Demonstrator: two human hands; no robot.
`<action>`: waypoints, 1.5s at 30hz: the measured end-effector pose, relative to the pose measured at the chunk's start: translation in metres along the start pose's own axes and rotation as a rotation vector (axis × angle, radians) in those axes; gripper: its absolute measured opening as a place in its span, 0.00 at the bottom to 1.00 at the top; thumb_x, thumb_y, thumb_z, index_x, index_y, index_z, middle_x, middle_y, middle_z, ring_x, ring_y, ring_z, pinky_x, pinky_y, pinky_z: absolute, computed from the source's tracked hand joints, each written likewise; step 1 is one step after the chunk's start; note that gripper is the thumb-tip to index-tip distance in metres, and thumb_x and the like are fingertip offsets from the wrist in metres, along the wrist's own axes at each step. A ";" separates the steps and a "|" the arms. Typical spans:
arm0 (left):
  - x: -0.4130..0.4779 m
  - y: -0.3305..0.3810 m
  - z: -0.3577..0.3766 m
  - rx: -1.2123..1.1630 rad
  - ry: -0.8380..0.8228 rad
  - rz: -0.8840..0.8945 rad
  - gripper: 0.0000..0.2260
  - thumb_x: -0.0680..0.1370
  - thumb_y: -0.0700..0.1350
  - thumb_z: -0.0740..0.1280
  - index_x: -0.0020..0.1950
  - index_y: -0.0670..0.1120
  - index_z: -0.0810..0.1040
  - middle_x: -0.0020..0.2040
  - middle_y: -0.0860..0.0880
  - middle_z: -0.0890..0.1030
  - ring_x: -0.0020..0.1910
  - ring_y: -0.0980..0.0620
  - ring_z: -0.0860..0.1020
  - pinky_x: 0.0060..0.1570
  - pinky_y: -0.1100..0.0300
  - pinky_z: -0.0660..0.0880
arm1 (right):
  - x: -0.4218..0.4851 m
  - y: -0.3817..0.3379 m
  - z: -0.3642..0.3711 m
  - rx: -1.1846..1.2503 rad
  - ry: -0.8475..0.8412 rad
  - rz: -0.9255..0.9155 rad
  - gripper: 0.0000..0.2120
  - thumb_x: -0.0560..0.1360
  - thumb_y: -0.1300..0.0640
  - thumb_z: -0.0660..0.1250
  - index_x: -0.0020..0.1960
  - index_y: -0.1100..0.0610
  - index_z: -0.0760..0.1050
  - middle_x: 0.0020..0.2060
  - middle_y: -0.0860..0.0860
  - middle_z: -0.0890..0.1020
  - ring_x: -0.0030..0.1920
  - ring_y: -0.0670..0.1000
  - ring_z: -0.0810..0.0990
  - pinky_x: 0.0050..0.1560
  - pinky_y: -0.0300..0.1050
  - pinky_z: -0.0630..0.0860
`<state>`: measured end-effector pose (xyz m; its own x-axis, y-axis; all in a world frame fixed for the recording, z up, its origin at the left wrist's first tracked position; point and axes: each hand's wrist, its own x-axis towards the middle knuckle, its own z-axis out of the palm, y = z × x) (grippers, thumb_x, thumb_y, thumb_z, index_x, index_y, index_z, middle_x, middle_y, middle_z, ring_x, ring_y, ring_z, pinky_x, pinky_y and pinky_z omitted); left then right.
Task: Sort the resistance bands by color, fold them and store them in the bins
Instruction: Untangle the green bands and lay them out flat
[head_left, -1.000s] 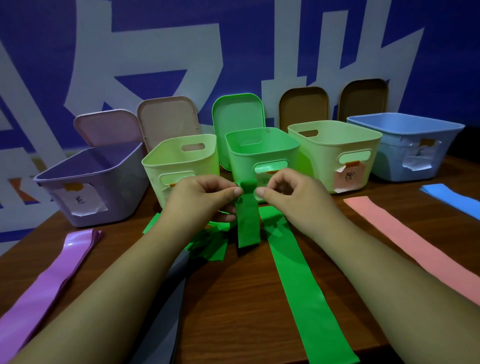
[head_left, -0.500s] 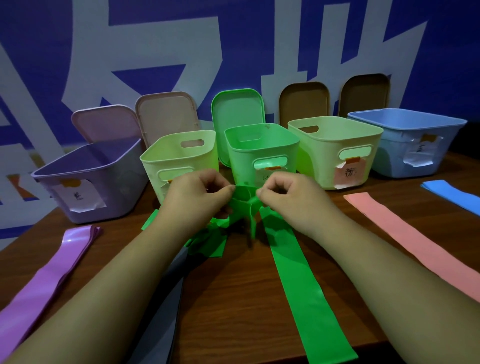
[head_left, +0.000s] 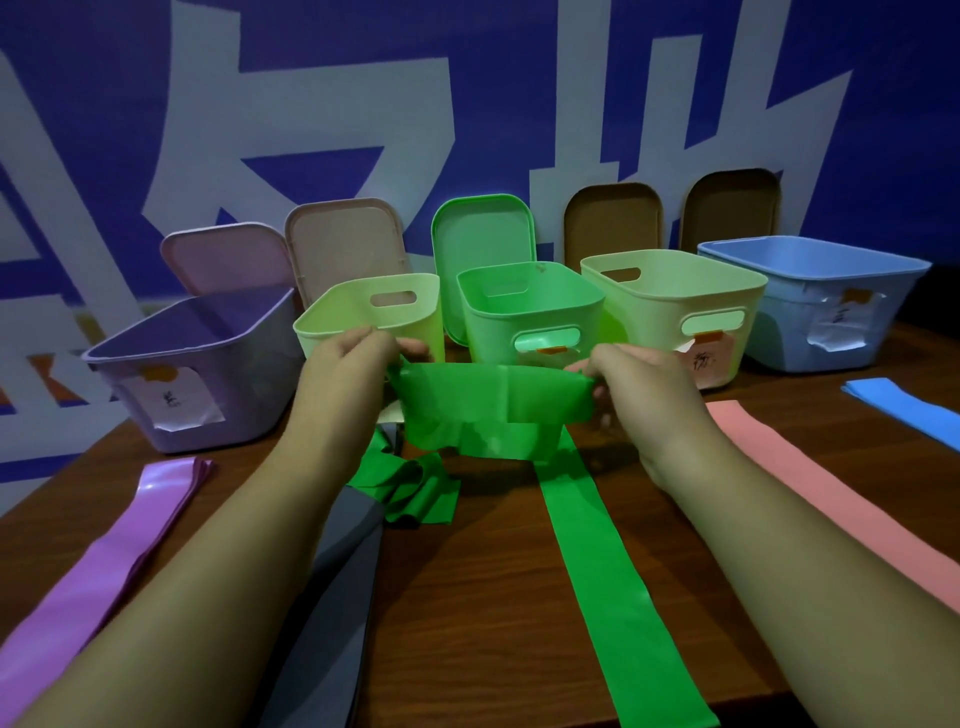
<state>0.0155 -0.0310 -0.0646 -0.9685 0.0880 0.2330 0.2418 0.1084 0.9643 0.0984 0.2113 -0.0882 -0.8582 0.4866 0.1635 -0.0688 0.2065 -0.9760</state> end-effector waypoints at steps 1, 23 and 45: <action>0.002 0.002 0.001 -0.129 -0.025 -0.076 0.13 0.79 0.37 0.60 0.52 0.39 0.84 0.49 0.43 0.88 0.55 0.39 0.85 0.48 0.52 0.83 | 0.002 0.000 0.002 0.075 -0.015 0.026 0.11 0.78 0.55 0.65 0.44 0.59 0.84 0.41 0.55 0.81 0.45 0.57 0.81 0.42 0.54 0.79; -0.009 -0.021 0.025 0.283 -0.689 0.286 0.17 0.80 0.34 0.72 0.65 0.48 0.75 0.59 0.50 0.85 0.62 0.51 0.84 0.65 0.46 0.80 | 0.004 0.000 0.014 0.469 -0.245 0.096 0.08 0.86 0.59 0.65 0.53 0.60 0.82 0.40 0.54 0.86 0.42 0.53 0.86 0.42 0.50 0.84; -0.002 0.009 0.018 0.181 -0.453 0.520 0.05 0.74 0.48 0.78 0.49 0.51 0.88 0.50 0.44 0.84 0.52 0.42 0.82 0.52 0.51 0.83 | -0.002 0.013 0.010 0.106 -0.288 0.002 0.16 0.83 0.45 0.69 0.45 0.56 0.81 0.38 0.56 0.84 0.40 0.57 0.83 0.42 0.53 0.80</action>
<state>0.0207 -0.0125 -0.0582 -0.6146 0.5714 0.5438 0.7099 0.1000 0.6971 0.0940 0.2046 -0.1022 -0.9663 0.2228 0.1292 -0.1071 0.1087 -0.9883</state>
